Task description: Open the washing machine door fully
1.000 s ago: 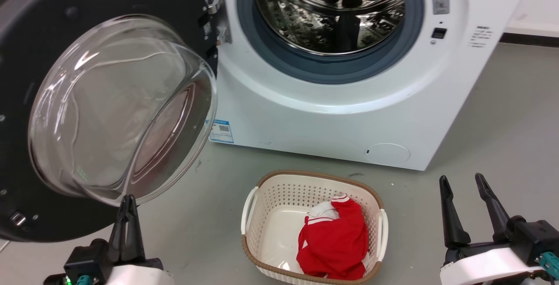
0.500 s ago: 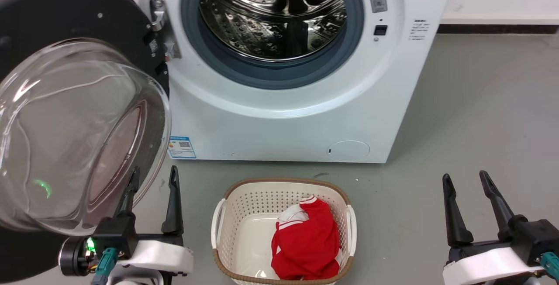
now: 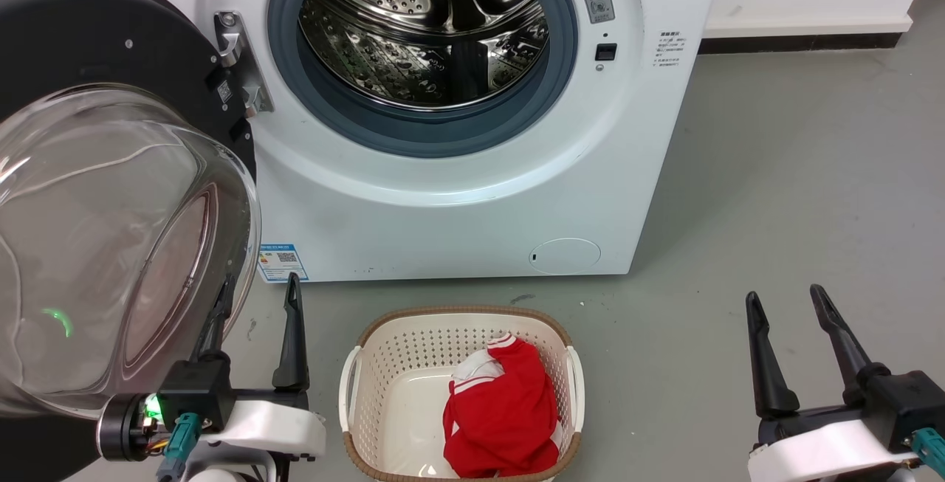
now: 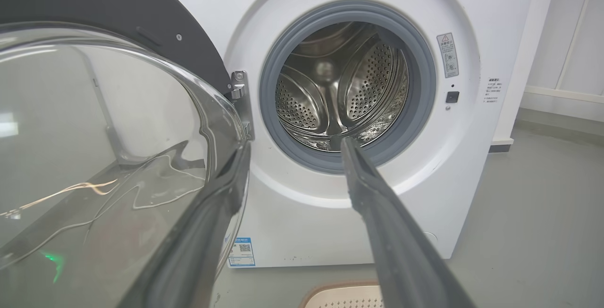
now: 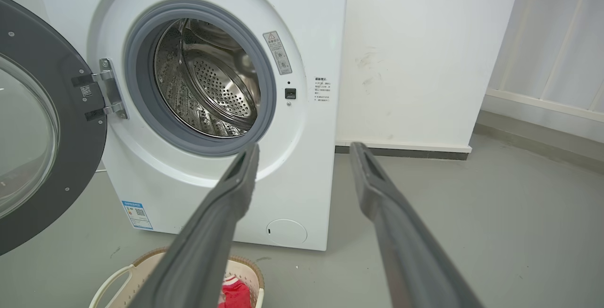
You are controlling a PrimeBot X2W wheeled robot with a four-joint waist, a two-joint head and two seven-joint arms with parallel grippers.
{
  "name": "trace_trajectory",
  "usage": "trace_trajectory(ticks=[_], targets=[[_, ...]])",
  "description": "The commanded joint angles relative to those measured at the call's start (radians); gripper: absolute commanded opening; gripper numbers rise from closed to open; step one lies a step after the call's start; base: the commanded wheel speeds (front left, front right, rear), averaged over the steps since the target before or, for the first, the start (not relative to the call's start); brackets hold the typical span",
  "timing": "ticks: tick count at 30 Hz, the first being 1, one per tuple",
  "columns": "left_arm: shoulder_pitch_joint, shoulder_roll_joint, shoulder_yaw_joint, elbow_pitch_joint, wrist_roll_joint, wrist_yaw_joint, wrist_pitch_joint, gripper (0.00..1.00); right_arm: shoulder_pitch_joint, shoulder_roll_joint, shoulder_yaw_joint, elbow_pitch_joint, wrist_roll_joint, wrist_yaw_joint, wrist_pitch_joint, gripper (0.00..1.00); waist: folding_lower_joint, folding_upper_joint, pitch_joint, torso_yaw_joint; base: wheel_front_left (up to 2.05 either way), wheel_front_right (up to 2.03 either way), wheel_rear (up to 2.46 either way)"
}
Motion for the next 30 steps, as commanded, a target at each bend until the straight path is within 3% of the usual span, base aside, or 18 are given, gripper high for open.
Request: trace_trajectory(ticks=[1,30], targets=[[0.012,-0.001,0.003,0.004,-0.003,0.005,-0.003,1.00,0.008,0.002,0.003,0.003,0.003,-0.001,0.001,1.00,0.0000,-0.0001,0.000,0.000,0.00,0.00,0.00],[0.015,-0.015,0.024,-0.001,0.001,0.007,-0.003,1.00,0.002,0.002,0.000,0.014,0.014,-0.001,-0.006,1.00,0.0000,-0.0001,0.015,0.008,0.00,0.00,0.00]])
